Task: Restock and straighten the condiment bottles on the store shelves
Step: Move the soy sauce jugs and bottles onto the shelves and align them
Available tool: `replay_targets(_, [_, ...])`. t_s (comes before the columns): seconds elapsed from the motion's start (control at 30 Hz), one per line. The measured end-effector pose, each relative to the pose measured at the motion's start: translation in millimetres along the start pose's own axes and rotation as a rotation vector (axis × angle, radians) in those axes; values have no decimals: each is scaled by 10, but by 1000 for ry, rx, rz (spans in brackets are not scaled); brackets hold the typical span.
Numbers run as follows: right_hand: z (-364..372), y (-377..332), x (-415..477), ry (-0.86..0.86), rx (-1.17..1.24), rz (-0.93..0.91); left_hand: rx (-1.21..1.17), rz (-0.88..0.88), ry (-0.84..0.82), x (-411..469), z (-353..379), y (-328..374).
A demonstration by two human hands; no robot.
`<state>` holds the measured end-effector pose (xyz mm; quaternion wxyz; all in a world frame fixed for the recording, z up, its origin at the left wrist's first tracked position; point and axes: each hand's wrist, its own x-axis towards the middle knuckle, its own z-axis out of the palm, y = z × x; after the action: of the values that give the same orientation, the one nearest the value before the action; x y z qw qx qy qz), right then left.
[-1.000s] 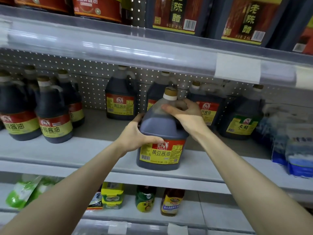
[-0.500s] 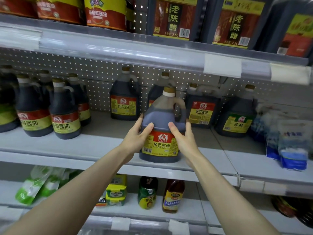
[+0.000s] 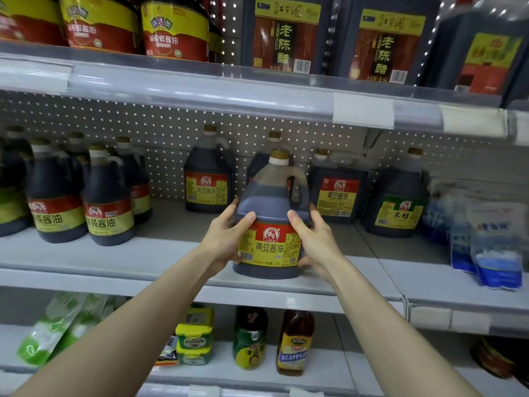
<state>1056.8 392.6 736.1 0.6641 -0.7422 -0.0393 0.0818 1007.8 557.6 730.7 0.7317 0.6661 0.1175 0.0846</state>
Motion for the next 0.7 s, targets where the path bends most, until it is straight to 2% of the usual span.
replay_targets(0.7, [62,-21,459,21,-21,-25,-8,43,8,458,-13,-10])
